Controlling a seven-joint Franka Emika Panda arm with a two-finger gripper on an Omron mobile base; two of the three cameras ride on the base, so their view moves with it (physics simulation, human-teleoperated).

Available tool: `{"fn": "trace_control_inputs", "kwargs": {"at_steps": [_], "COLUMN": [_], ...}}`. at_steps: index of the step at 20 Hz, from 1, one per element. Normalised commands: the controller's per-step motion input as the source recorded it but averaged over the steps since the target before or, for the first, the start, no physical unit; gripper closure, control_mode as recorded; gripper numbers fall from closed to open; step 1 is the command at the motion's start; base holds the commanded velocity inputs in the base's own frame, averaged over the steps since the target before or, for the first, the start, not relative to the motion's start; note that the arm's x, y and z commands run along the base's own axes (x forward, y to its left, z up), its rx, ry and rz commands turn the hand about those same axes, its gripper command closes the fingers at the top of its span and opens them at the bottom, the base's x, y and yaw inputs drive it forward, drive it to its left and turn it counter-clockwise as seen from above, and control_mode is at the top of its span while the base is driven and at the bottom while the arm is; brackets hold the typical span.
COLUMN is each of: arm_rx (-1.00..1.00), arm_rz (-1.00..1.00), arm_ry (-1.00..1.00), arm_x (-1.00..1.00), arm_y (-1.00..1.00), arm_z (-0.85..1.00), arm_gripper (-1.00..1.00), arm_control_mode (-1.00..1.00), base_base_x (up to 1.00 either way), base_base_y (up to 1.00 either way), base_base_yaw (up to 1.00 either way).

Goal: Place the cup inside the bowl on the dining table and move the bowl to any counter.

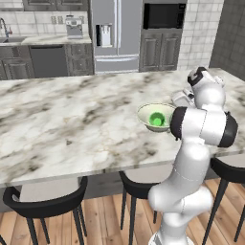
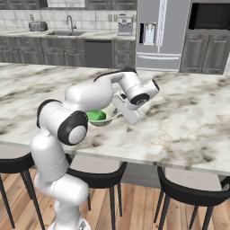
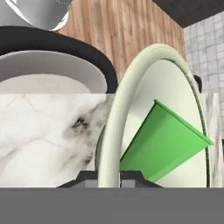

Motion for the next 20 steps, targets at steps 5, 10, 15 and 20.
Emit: {"fn": "trace_control_inputs", "kwargs": {"at_steps": [5,10,15,20], "arm_rx": [-0.01,0.0,0.0,0.0], "arm_rz": [0.05,0.03,0.03,0.01], "arm_ry": [-0.03,0.0,0.0,0.0], "arm_x": [-0.49,-0.41,-0.4,-0.03], "arm_y": [0.46,0.37,0.31,0.02], "arm_z": [0.02,0.0,0.0,0.0], "arm_gripper": [1.0,1.0,1.0,1.0], "arm_control_mode": [-1.0,-1.0,-1.0,-1.0], "base_base_x": [0.0,0.0,0.0,0.0], "base_base_y": [0.0,0.0,0.0,0.0], "base_base_yaw": [0.0,0.0,0.0,0.0]}}
